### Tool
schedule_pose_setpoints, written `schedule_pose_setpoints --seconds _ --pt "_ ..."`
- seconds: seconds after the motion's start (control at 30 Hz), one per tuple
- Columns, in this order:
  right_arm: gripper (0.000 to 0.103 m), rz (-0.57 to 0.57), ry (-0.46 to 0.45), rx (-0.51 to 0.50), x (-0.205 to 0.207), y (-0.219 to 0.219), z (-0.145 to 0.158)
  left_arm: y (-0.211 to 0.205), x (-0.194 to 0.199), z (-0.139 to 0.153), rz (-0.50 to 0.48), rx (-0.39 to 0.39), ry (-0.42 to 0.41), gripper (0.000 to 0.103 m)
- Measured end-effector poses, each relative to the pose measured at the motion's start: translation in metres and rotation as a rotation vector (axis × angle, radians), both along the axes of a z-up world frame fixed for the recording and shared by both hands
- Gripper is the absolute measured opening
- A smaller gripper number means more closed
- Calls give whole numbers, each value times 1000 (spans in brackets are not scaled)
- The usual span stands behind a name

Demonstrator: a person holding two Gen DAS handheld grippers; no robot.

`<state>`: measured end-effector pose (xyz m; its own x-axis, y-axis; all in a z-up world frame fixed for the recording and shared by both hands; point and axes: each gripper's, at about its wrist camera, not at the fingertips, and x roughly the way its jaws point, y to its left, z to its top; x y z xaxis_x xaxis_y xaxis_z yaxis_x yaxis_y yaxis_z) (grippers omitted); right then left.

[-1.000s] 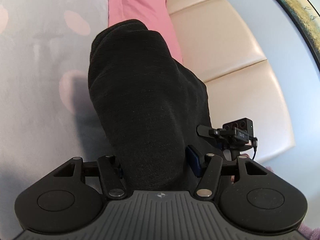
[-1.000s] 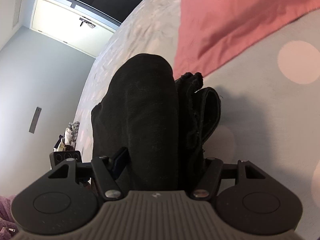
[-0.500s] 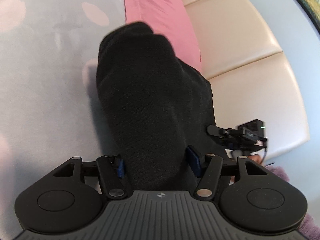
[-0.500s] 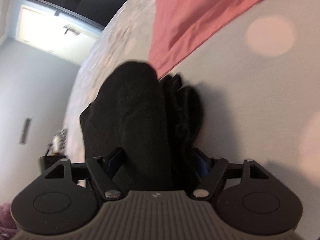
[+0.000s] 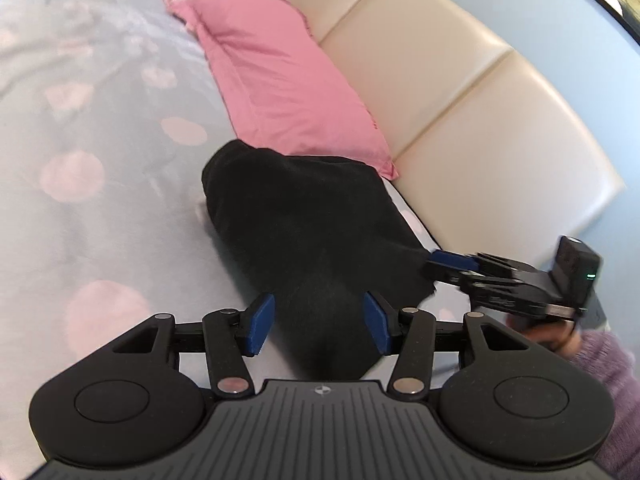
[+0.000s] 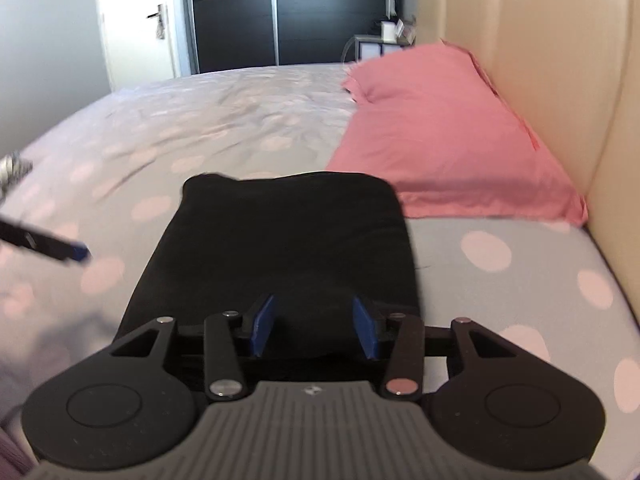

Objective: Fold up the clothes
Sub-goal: 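Place the folded jeans on the bed beside the pink pillow and open both tools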

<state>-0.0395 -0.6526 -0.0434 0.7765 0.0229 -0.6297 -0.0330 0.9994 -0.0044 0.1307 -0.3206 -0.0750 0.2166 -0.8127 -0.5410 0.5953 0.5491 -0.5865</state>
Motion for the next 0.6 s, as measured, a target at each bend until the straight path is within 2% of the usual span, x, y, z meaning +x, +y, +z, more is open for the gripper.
schedule_pose_setpoints --seconds 0.13,0.33,0.47,0.6 --pt "48 -62 3 -33 2 6 -26 35 -13 9 24 48 -45 47" --pt "48 -118 18 -92 16 11 -57 82 -23 11 101 115 -36 47" --pt "48 -153 43 -78 23 10 -60 96 -30 20 137 141 -41 47" --pt "48 -188 96 -99 28 19 -51 103 -43 41 158 173 -84 47"
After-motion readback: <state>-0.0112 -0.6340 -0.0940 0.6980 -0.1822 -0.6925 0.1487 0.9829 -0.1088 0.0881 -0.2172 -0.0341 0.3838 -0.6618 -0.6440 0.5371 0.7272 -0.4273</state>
